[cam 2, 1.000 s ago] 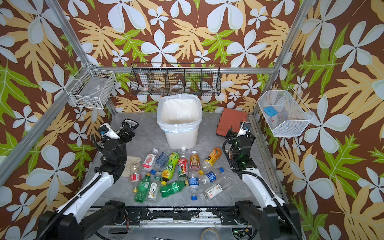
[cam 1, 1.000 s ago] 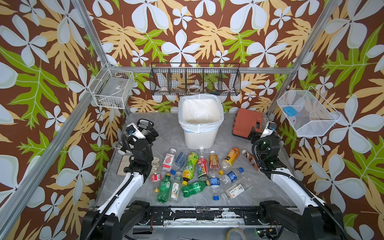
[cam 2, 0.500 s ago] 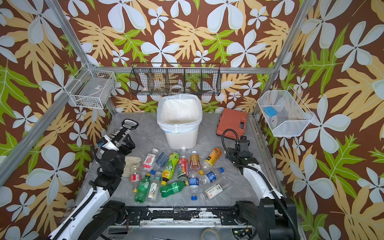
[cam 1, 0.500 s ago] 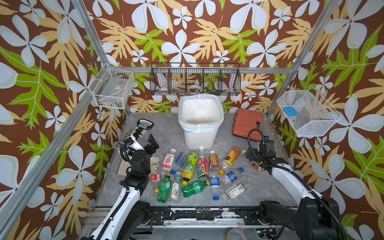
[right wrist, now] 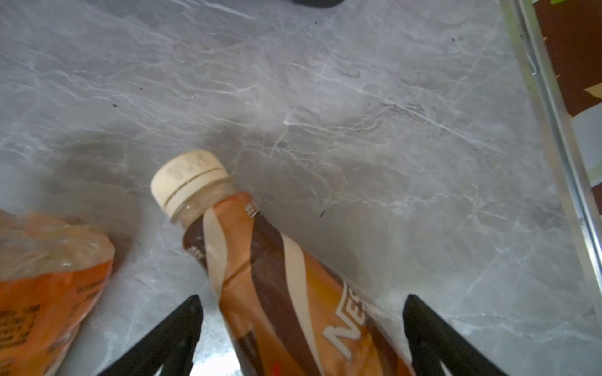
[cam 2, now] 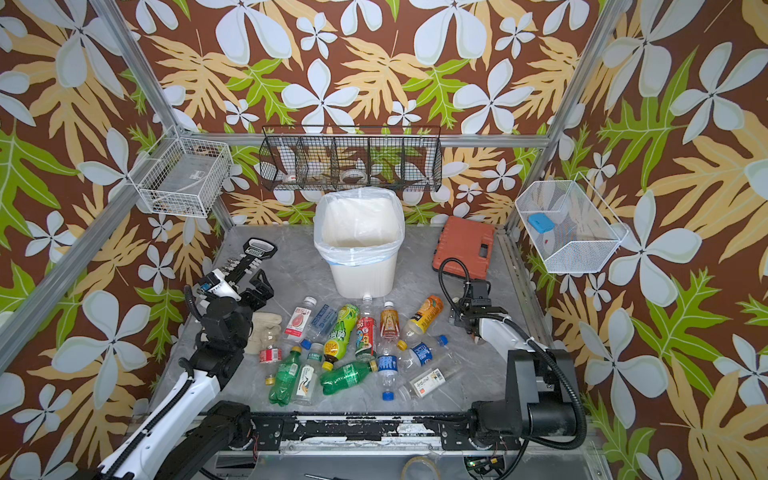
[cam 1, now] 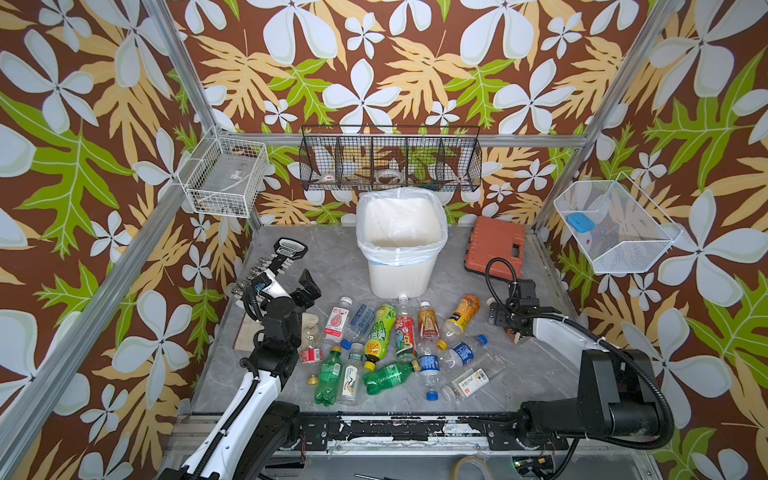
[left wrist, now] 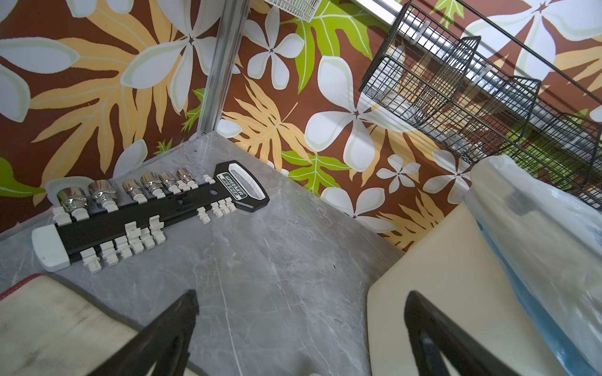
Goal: Throw the plastic bottles in the bin
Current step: Pick up the plastic bottle from the middle-right of the table.
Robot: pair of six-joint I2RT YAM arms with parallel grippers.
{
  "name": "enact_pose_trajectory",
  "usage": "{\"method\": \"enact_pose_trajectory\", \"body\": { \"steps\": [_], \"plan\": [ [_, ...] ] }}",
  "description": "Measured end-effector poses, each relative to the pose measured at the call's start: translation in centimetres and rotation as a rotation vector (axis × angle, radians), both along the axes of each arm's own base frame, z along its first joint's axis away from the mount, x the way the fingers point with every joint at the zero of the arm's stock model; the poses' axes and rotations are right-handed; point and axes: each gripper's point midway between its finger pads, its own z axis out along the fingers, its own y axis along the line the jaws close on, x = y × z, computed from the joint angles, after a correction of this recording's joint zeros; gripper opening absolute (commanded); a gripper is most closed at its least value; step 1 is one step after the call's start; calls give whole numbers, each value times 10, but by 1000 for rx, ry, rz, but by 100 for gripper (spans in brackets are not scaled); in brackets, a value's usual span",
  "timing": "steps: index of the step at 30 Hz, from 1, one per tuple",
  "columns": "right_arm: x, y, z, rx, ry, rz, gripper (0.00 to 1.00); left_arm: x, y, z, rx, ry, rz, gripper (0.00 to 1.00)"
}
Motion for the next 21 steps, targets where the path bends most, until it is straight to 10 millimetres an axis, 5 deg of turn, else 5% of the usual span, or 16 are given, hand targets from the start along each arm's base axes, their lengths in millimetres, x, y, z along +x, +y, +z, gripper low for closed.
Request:
{"method": "enact_pose_trajectory", "body": {
  "steps": [16, 21],
  "plan": [
    [10, 9, -15, 57, 25, 21, 46, 0, 1, -11, -44, 28, 11, 100],
    [13, 14, -6, 88, -14, 21, 42, 2, 1, -19, -52, 53, 15, 100]
  ]
}}
